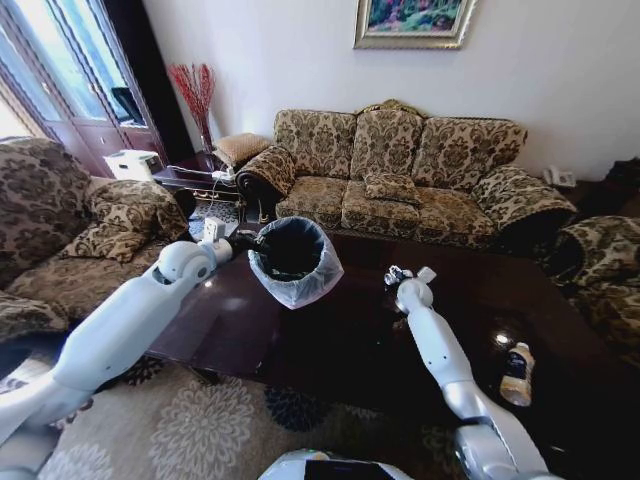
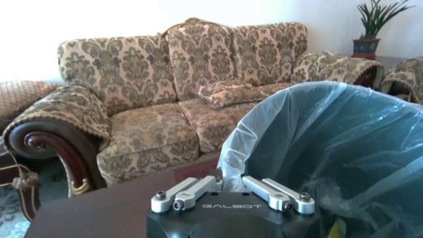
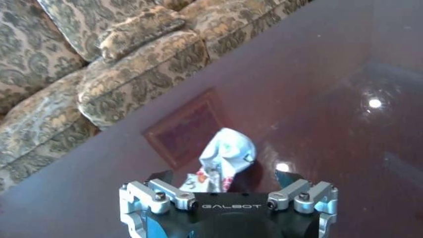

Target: Move to the front of the table and place the trash on the table into the trash bin.

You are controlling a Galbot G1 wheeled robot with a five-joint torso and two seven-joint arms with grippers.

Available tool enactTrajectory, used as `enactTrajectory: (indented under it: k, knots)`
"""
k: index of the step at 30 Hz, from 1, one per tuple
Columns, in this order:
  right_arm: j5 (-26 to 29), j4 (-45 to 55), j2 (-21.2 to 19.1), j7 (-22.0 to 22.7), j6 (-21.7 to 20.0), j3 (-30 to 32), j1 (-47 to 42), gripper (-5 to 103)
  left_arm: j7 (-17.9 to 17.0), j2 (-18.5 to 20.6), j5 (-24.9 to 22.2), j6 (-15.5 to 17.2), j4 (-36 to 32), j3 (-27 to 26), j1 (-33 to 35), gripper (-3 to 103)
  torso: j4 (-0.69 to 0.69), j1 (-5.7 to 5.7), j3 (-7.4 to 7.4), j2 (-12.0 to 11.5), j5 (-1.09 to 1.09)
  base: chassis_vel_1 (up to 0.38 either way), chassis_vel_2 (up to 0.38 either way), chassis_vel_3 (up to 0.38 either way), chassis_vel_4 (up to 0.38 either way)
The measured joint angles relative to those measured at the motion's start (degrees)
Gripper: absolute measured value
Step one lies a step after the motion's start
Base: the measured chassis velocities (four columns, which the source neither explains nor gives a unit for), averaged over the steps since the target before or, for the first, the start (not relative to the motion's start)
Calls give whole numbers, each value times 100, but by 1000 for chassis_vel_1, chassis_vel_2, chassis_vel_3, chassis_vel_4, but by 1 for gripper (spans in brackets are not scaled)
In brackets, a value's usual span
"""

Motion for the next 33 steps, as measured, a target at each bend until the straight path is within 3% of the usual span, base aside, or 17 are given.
enactTrajectory:
  k: [12, 14, 15, 17, 18, 20, 21, 24, 26, 30, 31, 32, 33]
  knots:
    - [-28, -928, 70, -261, -73, -8, 520, 101, -3, 58, -85, 16, 2, 53, -78, 2, 1, 0, 0, 0, 0, 0, 0, 0, 0]
    - [-54, -967, 81, -277, -70, -15, 522, 96, -10, 66, -95, 9, 2, 46, -65, 2, 1, 0, 0, 0, 0, 0, 0, 0, 0]
    - [-65, -970, 83, -282, -66, -16, 520, 85, -12, 67, -96, 1, 2, 43, -63, 2, 1, 0, 0, 0, -1, 0, 0, 0, 0]
    - [-91, -977, 83, -293, -60, -19, 507, 85, -14, 69, -105, -9, 8, 40, -63, 2, 0, 0, 0, 0, 0, 0, 0, 0, 0]
    - [-105, -980, 83, -306, -56, -20, 498, 74, -20, 68, -119, -12, 15, 40, -70, 2, 0, 0, 0, 0, 0, 0, 0, 0, 0]
    - [-124, -979, 83, -325, -49, -21, 486, 74, -29, 62, -144, -12, 34, 42, -97, 2, 1, 0, 0, 0, -2, 0, 0, 0, 0]
    - [-136, -975, 81, -335, -44, -24, 475, 63, -45, 52, -162, -12, 56, 46, -136, 2, 1, 0, -1, 0, -2, 0, 0, 0, 0]
    - [-154, -944, 75, -357, -37, -26, 438, 63, -68, 37, -212, -12, 89, 59, -214, 2, 1, -1, -2, 1, -1, 0, 0, 0, 0]
    - [-177, -918, 60, -392, -12, -28, 400, 42, -69, 31, -243, -12, 96, 83, -260, 2, 1, -1, -2, 1, -1, 0, 0, 0, 0]
    - [-183, -902, 39, -412, 3, -26, 378, 42, -70, 21, -249, -12, 96, 91, -270, 2, 2, -1, -2, 1, 0, 0, 0, 0, 0]
    - [-184, -894, 23, -428, 16, -27, 362, 32, -73, 13, -250, -12, 96, 94, -270, 2, 2, -1, -2, 1, 0, 0, 0, 0, 0]
    - [-184, -887, 13, -438, 26, -27, 350, 32, -76, 8, -250, -11, 97, 95, -269, 2, 2, -1, -2, 1, 0, 0, 0, 0, 0]
    - [-184, -882, 7, -451, 49, -27, 334, 25, -84, 1, -250, -11, 97, 96, -264, 2, 2, -1, -2, 1, 0, 0, 0, 0, 0]
